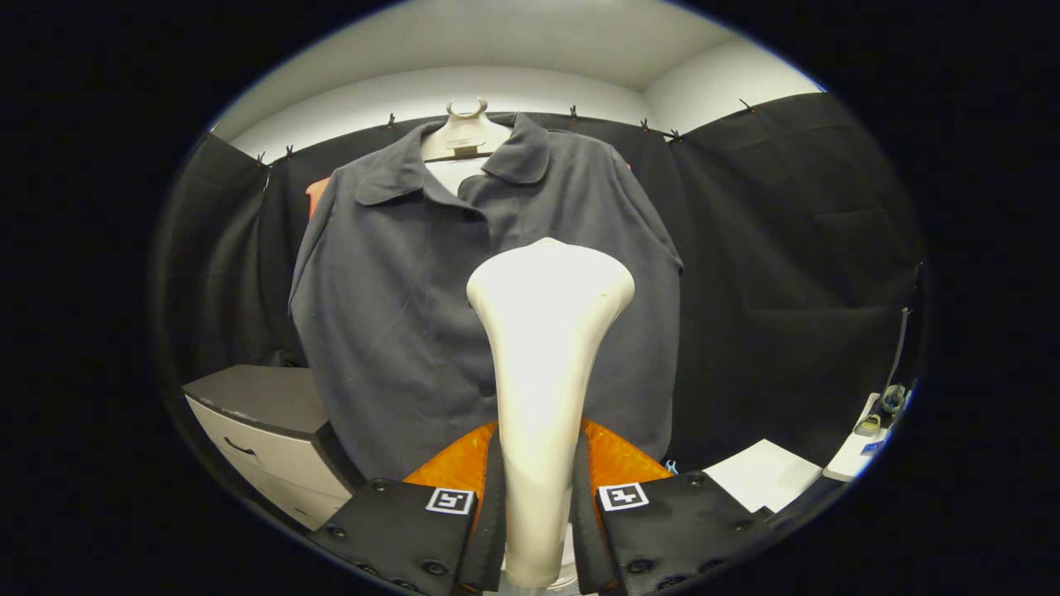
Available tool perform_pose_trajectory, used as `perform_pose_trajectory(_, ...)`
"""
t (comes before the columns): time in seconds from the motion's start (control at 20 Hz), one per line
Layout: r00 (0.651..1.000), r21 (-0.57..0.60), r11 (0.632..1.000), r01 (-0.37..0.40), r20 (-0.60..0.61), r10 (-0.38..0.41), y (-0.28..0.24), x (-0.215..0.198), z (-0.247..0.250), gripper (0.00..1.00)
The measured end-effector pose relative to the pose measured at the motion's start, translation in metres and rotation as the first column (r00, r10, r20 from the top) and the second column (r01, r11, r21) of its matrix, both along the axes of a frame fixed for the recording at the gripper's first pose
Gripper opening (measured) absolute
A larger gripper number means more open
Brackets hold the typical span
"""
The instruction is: Iron the clothes twice with a garment steamer, once on the left side and once on the right side.
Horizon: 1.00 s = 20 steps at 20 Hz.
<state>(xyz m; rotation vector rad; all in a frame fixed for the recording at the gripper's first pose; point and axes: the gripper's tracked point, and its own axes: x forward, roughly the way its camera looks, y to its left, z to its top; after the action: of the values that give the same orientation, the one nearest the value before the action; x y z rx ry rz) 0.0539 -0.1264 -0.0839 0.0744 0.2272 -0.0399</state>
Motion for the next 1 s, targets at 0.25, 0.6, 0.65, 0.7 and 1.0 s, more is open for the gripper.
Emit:
perform_pose_trajectory(0.25,0.998,0.004,0.999,0.041,0.038,-0.041,-0.025,0.036,0.03,0.41)
perform_pose_trajectory(0.6,0.996,0.015,0.998,0.057,0.062,-0.057,-0.038,0.087,0.06,0.41)
perform_pose_trajectory(0.65,0.997,0.026,0.998,0.054,0.053,-0.055,-0.036,0.09,0.058,0.41)
perform_pose_trajectory(0.7,0.997,0.033,0.998,0.05,0.057,-0.051,-0.034,0.091,0.057,0.41)
perform_pose_trajectory(1.0,0.998,0.045,0.998,0.036,0.041,-0.037,-0.035,0.085,0.027,0.41)
